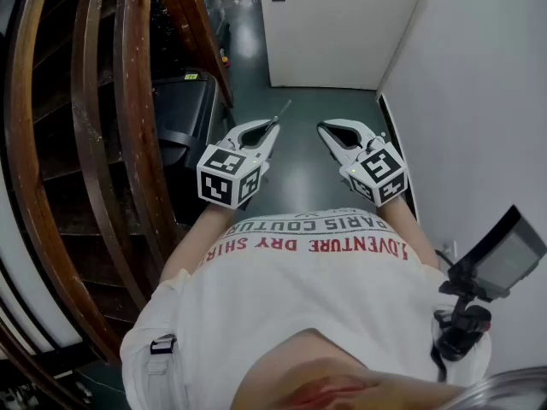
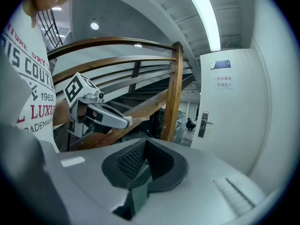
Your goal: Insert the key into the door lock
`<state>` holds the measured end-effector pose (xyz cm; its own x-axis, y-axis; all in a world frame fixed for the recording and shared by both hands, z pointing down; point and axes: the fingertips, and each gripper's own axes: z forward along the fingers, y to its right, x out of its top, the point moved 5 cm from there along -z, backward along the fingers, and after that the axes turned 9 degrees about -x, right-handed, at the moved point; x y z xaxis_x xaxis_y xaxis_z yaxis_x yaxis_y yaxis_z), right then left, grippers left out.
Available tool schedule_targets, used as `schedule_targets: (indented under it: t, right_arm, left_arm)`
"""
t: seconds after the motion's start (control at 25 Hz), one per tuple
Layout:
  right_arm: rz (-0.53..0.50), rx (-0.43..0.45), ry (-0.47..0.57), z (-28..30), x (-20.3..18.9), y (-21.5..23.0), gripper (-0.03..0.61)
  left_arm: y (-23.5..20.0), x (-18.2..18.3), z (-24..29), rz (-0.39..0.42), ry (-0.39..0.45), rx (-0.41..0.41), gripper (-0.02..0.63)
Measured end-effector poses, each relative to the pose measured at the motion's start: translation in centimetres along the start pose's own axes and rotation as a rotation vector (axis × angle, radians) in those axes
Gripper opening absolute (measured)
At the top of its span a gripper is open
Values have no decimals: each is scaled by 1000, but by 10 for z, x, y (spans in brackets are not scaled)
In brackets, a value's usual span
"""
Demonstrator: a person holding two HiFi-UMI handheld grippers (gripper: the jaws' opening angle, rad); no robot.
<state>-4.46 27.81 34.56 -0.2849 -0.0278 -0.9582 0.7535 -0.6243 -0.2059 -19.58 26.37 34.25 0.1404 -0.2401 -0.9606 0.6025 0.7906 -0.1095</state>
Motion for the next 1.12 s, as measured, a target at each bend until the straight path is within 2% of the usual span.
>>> schedule_targets:
  t: [0.52,0.8,0.96,1.12]
  right_arm:
    - [26,14,19,-13,-5,7,3]
    - [62,-10,9,-17,-16,23,3]
    - [83,-22,-3,-8,-28,26,3]
    - [90,-21,-18,18,-36,58,3]
  left_arm:
    - [11,-1,13,-16,7,-13,23]
    - [14,0,24,-23,7,-27,23]
    - [2,-7,29,-37,11,-28,23]
    - [-28,0,62,-56,7,-32,23]
